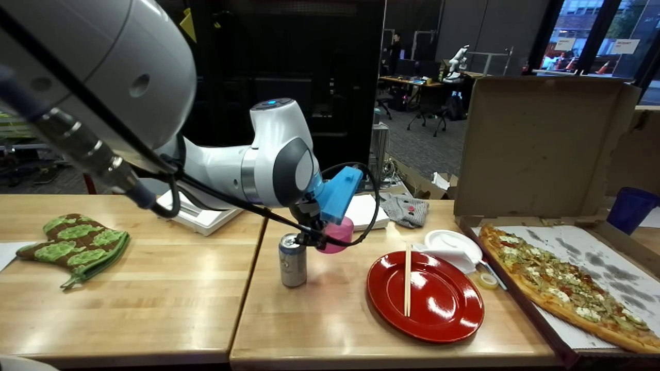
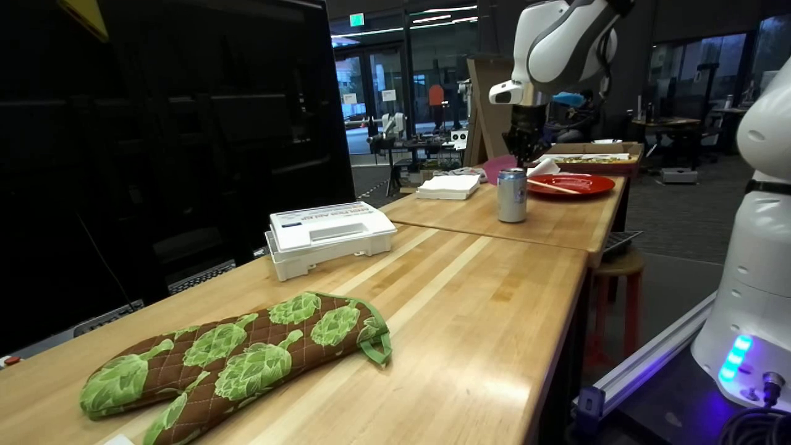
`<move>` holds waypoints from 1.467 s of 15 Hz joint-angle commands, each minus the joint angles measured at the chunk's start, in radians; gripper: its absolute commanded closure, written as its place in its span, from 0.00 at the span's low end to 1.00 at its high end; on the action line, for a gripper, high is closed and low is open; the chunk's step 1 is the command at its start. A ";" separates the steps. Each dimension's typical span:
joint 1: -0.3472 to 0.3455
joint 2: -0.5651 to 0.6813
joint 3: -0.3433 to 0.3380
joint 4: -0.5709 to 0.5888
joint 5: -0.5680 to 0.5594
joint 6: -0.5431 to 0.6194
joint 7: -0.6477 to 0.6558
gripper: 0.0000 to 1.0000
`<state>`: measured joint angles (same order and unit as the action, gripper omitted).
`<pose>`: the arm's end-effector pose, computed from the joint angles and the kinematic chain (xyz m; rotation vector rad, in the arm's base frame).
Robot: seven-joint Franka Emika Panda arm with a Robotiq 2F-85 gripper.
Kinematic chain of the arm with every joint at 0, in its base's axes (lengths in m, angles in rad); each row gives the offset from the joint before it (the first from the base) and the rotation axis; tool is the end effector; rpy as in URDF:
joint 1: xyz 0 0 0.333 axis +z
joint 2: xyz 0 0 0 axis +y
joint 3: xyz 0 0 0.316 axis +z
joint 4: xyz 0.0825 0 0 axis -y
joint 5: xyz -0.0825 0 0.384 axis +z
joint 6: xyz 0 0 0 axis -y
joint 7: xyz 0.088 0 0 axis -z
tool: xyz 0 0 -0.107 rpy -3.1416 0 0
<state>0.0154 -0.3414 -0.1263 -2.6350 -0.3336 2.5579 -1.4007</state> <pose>0.4250 -0.0416 0.3844 2.0259 1.9765 0.1022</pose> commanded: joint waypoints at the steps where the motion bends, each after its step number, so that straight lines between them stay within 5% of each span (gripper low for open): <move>1: 0.016 0.015 -0.018 0.019 0.053 -0.030 -0.098 0.99; 11: 0.003 0.142 -0.069 0.150 0.264 -0.183 -0.322 0.99; 20: -0.069 0.322 -0.047 0.317 0.334 -0.291 -0.356 0.99; 21: -0.076 0.332 -0.043 0.326 0.331 -0.296 -0.349 0.78; 22: -0.081 0.338 -0.038 0.333 0.325 -0.301 -0.346 0.71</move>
<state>-0.0393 -0.0291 -0.1859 -2.3446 -0.0181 2.2943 -1.7371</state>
